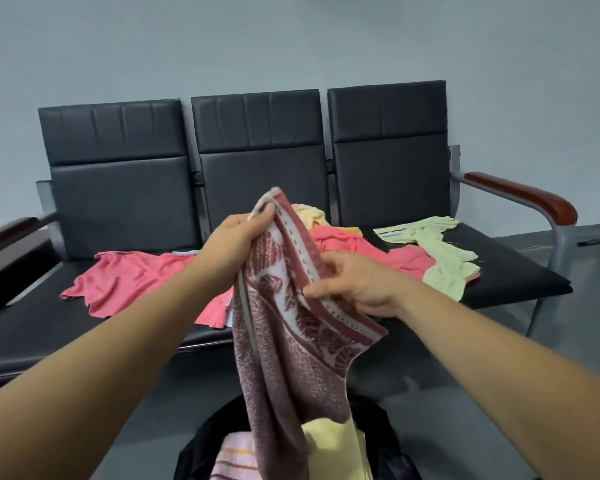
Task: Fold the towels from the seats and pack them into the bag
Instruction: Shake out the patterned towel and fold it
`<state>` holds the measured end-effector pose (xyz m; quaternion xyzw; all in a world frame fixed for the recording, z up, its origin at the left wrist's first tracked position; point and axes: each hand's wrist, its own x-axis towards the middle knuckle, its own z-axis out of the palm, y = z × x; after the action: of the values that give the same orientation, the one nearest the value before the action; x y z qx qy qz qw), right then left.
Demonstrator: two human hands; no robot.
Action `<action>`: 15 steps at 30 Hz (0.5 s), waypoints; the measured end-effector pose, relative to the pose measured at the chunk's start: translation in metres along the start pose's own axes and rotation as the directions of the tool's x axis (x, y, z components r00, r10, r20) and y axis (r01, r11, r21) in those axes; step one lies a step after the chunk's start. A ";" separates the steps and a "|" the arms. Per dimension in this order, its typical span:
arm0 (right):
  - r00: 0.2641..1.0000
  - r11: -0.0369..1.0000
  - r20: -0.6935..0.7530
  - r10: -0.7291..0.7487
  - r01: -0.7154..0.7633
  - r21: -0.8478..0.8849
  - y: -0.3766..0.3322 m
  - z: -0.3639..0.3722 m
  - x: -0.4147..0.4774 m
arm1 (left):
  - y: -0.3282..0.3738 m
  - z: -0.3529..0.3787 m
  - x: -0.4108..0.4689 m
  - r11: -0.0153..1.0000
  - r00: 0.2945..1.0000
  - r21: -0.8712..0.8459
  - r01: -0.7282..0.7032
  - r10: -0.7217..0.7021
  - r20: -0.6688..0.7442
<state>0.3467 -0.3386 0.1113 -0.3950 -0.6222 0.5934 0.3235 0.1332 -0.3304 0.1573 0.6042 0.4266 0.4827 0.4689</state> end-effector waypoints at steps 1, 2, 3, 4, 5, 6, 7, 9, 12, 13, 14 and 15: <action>0.998 0.994 0.012 0.058 -0.057 -0.092 0.013 0.001 -0.001 | -0.002 -0.004 0.003 0.999 0.997 -0.026 0.027 -0.029 -0.070; 0.994 0.976 0.005 0.111 -0.108 -0.190 0.026 0.001 -0.002 | -0.004 -0.007 0.006 0.998 0.989 -0.040 0.051 -0.056 -0.136; 0.988 0.952 -0.014 0.152 -0.150 -0.267 0.037 0.000 -0.002 | -0.007 -0.012 0.010 0.997 0.975 -0.038 0.071 -0.078 -0.209; 0.983 0.936 -0.039 0.181 -0.184 -0.301 0.048 -0.003 -0.002 | -0.010 -0.017 0.013 0.996 0.956 -0.015 0.085 -0.086 -0.282; 0.977 0.934 -0.074 0.201 -0.214 -0.288 0.056 -0.008 -0.002 | -0.012 -0.022 0.014 0.995 0.937 0.021 0.098 -0.085 -0.339; 0.970 0.938 -0.121 0.213 -0.237 -0.252 0.063 -0.014 -0.003 | -0.015 -0.029 0.013 0.992 0.923 0.056 0.111 -0.082 -0.377; 0.961 0.944 -0.175 0.213 -0.249 -0.217 0.067 -0.021 -0.004 | -0.019 -0.035 0.014 0.988 0.912 0.084 0.131 -0.086 -0.401; 0.939 0.952 -0.287 0.191 -0.248 -0.181 0.070 -0.035 -0.007 | -0.028 -0.047 0.014 0.976 0.896 0.124 0.177 -0.108 -0.431; 0.889 0.968 -0.437 0.138 -0.213 -0.129 0.066 -0.050 -0.006 | -0.039 -0.059 0.015 0.967 0.876 0.152 0.204 -0.111 -0.470; 0.868 0.974 -0.482 0.119 -0.198 -0.115 0.063 -0.055 -0.004 | -0.043 -0.062 0.016 0.969 0.868 0.143 0.203 -0.111 -0.484; 0.846 0.978 -0.522 0.108 -0.185 -0.098 0.059 -0.058 -0.002 | -0.045 -0.065 0.017 0.970 0.863 0.136 0.203 -0.112 -0.492; 0.824 0.983 -0.557 0.107 -0.173 -0.066 0.057 -0.062 0.001 | -0.047 -0.066 0.018 0.969 0.867 0.137 0.205 -0.115 -0.485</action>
<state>0.4069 -0.3089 0.0599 -0.6112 -0.5048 0.4404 0.4214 0.0680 -0.2940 0.1212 0.4709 0.6195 0.5337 0.3311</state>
